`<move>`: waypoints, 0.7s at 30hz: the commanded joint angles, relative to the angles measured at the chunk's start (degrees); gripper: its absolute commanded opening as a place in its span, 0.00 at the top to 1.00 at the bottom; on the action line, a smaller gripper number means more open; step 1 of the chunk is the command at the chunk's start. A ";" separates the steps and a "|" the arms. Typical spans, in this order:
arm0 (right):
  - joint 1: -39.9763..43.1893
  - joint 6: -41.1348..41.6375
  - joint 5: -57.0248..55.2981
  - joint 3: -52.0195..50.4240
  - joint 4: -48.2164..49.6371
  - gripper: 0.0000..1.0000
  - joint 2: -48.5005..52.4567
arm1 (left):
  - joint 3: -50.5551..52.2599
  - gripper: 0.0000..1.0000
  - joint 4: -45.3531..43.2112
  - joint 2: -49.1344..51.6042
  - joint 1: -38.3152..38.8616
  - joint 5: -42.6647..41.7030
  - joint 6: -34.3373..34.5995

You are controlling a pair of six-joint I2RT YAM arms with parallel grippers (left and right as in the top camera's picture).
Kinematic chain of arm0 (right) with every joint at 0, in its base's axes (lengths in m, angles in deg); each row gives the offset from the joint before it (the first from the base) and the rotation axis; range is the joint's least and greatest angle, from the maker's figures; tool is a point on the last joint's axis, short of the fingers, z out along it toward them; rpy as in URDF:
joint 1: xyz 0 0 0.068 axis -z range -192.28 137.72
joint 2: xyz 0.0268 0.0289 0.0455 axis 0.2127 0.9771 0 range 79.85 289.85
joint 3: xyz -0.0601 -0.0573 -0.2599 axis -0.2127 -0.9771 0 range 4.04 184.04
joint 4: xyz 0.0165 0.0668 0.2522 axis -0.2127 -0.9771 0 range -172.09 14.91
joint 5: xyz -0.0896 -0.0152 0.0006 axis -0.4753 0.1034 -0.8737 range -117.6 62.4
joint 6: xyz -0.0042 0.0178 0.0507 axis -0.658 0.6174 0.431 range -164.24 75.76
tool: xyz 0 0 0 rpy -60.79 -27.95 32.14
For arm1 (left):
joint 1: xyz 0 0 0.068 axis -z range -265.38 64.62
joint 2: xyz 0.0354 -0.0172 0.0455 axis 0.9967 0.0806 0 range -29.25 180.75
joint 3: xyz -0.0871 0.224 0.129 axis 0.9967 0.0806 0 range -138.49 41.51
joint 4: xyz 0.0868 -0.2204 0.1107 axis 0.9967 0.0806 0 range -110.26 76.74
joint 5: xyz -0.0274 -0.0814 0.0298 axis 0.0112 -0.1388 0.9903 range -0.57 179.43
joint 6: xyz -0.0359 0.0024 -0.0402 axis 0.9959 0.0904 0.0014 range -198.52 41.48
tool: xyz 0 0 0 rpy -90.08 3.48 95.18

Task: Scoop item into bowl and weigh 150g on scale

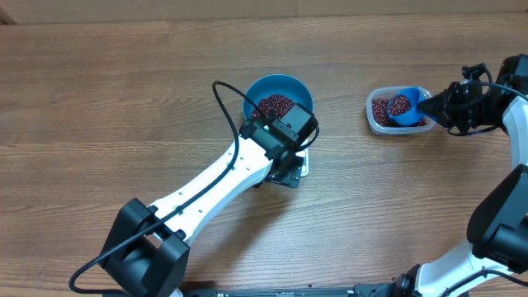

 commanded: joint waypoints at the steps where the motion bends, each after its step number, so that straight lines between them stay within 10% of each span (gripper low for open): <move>1: 0.74 -0.46 5.81 0.02 -0.11 0.96 0.07 | 0.28 0.00 -0.02 -1.57 -0.22 0.98 0.76; 21: -0.48 -3.28 20.63 0.09 0.59 0.96 0.07 | 0.28 0.00 -0.02 -1.57 -0.22 0.98 0.76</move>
